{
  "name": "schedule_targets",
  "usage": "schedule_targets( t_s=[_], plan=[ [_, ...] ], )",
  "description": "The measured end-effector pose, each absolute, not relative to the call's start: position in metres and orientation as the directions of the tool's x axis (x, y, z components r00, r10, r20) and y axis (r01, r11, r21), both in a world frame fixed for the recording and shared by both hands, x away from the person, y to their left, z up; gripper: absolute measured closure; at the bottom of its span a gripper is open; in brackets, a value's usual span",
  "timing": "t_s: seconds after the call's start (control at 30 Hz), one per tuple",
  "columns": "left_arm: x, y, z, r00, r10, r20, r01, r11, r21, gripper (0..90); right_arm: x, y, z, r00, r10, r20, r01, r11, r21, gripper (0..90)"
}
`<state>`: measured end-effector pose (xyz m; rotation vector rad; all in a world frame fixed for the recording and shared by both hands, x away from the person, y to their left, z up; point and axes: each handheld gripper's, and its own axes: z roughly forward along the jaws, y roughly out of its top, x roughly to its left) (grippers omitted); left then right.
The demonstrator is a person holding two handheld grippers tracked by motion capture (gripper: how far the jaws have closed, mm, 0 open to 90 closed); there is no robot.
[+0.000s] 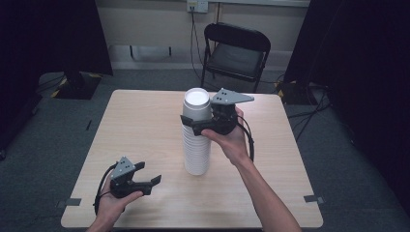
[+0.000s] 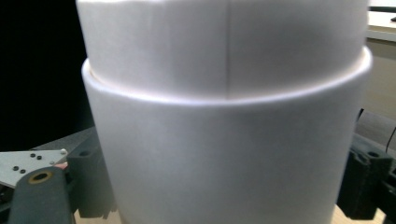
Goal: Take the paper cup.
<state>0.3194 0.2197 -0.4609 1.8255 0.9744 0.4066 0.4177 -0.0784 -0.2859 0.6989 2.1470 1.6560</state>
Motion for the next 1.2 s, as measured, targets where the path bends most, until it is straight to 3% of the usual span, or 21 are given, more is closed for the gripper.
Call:
schedule_targets(
  t_s=[1.2],
  plan=[
    [0.319, 0.218, -0.462, 0.626, 0.768, -0.137, 0.438, -0.200, 0.877, 16.6, 0.415, -0.084, -0.261, -0.822, 0.569, 0.017, 0.122, 0.147, 0.982, 15.6]
  ],
)
